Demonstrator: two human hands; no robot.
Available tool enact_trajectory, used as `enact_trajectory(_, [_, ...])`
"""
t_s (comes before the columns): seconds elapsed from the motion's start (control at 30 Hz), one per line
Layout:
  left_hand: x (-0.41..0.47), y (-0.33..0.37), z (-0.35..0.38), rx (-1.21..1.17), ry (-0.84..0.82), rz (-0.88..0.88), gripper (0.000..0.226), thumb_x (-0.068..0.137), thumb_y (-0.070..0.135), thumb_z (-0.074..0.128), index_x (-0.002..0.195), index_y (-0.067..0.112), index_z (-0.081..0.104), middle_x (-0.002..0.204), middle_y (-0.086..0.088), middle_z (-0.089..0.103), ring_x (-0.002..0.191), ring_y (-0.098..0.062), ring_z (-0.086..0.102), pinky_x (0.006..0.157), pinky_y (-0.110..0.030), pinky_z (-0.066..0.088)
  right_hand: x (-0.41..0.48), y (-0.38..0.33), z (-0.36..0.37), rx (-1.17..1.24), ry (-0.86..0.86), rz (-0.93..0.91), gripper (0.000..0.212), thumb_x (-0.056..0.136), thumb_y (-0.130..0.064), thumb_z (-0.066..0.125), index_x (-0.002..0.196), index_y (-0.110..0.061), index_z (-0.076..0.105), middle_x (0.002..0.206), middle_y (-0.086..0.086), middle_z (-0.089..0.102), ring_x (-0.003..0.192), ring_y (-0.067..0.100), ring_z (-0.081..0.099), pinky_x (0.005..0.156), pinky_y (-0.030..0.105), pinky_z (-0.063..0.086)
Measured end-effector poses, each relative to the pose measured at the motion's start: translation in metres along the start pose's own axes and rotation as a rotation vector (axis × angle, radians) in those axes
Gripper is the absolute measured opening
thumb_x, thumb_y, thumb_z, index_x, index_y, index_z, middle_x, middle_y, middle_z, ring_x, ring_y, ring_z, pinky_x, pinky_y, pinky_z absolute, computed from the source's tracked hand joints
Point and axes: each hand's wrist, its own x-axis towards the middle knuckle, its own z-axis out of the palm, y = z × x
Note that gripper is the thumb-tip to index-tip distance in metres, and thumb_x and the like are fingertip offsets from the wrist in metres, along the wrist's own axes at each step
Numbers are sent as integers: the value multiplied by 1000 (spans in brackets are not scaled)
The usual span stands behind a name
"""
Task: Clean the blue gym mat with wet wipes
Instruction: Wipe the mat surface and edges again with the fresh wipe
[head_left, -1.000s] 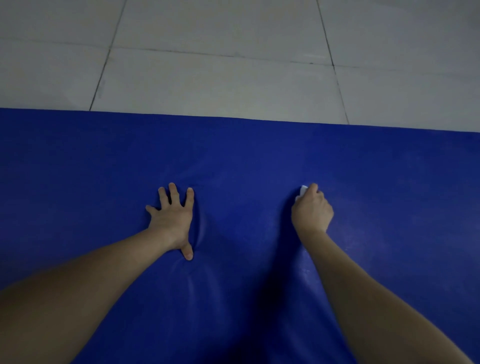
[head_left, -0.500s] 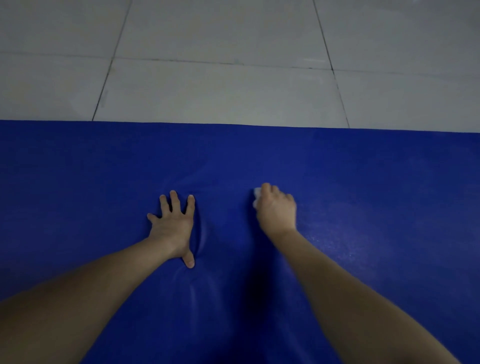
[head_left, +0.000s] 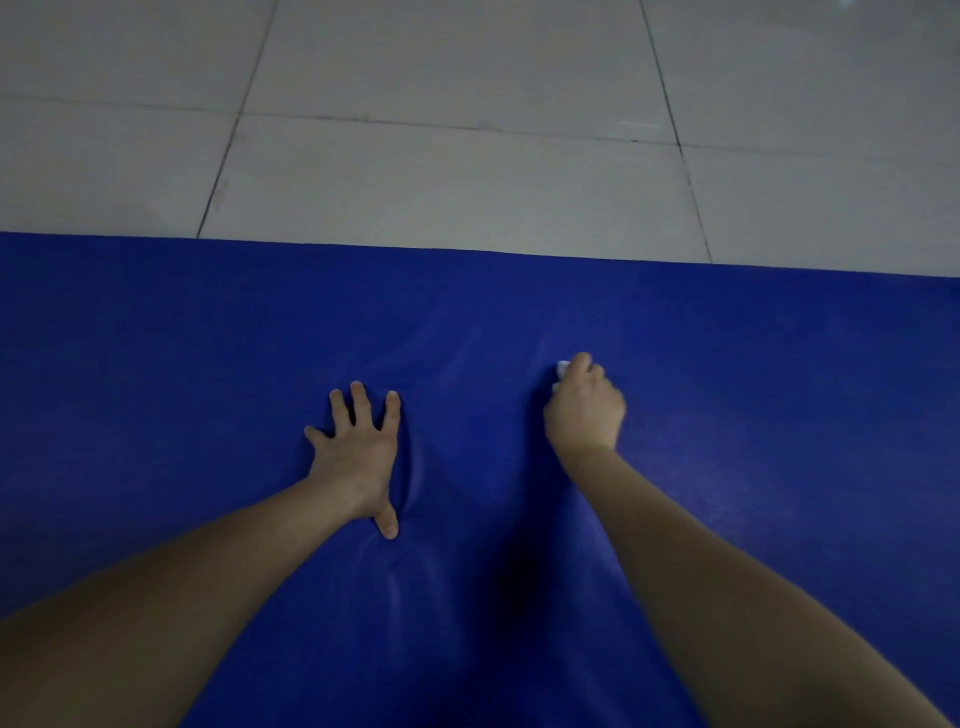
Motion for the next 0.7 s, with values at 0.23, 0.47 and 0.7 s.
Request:
enact_trajectory(0.23, [1,1,-1,31,-5,-8,170,49,55,97,152,19,-34,156,-24,-38,148,-50,-23,117,-71,18,-40,-90,8,85,-19,-428,19,108,-26,38,110,-12,50,97,8,61,81,23,61,70,36,50])
enact_trajectory(0.47, [1,-2,3,0,0,9,172,48,54,97,151,19,-35,156,-23,-39,147,-49,-26,116,-73,16,22,28,-5,-5,-15,-138,24,102,-30,50,116,-11,49,110,15,62,92,34,65,67,37,41])
enact_trajectory(0.7, [3,-2,4,-16,-1,9,172,47,51,98,151,19,-35,154,-23,-41,146,-50,-27,115,-74,14,45,88,-4,-94,20,119,21,105,-27,48,114,-9,46,100,18,62,81,34,61,63,36,36])
